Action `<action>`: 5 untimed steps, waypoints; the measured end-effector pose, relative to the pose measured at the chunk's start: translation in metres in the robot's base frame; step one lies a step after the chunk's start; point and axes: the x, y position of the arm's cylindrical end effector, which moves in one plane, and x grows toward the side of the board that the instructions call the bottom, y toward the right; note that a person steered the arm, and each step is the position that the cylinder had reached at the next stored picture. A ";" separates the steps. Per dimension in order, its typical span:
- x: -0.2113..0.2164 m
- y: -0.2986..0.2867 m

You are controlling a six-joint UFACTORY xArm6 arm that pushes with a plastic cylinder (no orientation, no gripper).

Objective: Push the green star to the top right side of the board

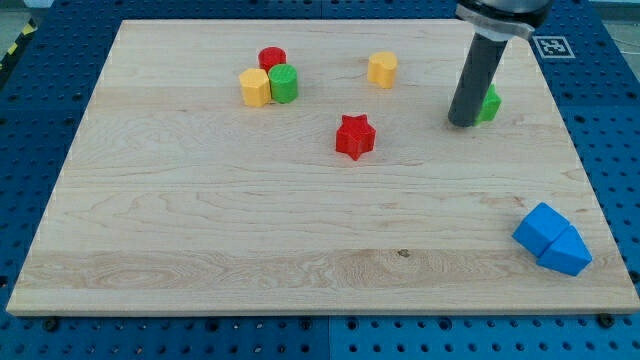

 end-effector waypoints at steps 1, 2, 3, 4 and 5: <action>-0.016 0.013; -0.014 0.042; -0.010 0.064; -0.015 0.066; -0.032 0.067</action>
